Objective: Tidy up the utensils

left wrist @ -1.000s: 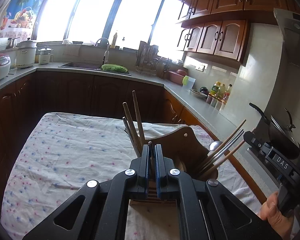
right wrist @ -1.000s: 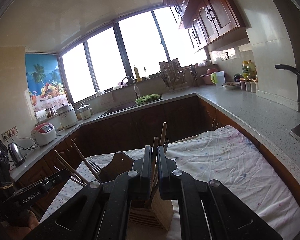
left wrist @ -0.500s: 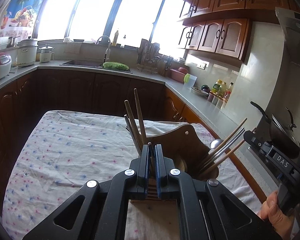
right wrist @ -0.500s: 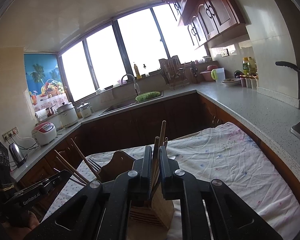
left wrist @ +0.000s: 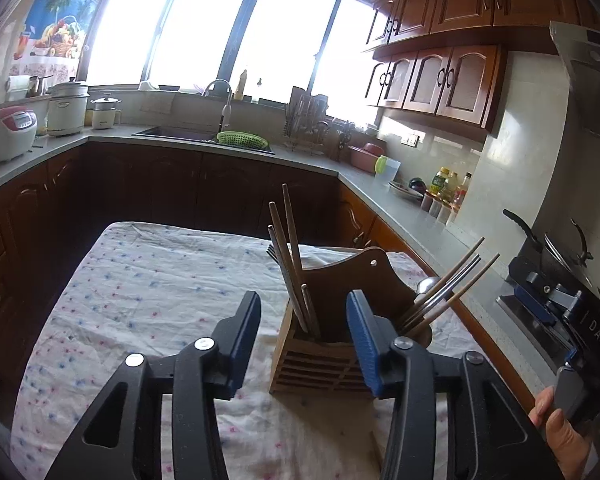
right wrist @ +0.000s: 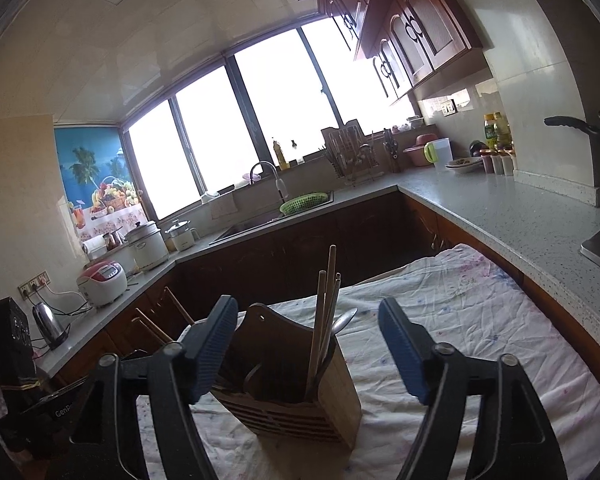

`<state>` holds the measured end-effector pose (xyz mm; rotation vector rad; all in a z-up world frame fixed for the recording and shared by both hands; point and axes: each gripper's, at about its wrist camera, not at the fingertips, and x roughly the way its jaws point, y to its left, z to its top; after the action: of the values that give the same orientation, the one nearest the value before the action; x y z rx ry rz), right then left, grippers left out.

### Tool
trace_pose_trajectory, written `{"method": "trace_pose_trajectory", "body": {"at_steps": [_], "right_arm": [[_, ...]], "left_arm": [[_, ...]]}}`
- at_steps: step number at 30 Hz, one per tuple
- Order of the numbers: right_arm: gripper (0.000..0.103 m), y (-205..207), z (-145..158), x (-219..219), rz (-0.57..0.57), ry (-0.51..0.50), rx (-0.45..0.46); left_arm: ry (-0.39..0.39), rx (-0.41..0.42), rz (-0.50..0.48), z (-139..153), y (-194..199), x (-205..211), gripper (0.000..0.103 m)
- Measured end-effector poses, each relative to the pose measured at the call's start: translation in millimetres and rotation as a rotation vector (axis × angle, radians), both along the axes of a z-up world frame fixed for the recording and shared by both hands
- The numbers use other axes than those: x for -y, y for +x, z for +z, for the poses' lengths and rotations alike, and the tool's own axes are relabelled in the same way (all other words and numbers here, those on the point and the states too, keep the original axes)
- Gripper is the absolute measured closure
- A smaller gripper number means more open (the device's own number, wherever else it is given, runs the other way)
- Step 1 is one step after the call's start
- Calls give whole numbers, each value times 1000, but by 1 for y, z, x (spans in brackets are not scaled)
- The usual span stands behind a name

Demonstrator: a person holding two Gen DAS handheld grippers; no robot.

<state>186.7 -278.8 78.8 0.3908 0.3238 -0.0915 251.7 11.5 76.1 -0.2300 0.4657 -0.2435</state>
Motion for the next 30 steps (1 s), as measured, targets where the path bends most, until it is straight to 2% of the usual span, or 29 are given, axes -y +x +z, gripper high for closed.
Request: {"method": "trace_pose_trajectory", "body": {"at_steps": [3, 4, 5, 8, 21, 30], "right_arm": [[11, -8, 1, -1, 5, 4, 10], [8, -11, 0, -1, 6, 9, 12], [8, -15, 0, -1, 7, 12, 15], [2, -24, -2, -4, 6, 12, 16], [2, -53, -13, -17, 27, 36, -10], [1, -84, -19, -31, 43, 69, -18]], "left_arm": [[14, 11, 24, 0, -14, -2, 35], [18, 17, 35, 0, -19, -3, 26], [22, 25, 43, 0, -24, -4, 22], [32, 34, 53, -3, -39, -6, 20], [19, 18, 75, -7, -79, -24, 19], [-48, -10, 98, -20, -118, -41, 14]]}}
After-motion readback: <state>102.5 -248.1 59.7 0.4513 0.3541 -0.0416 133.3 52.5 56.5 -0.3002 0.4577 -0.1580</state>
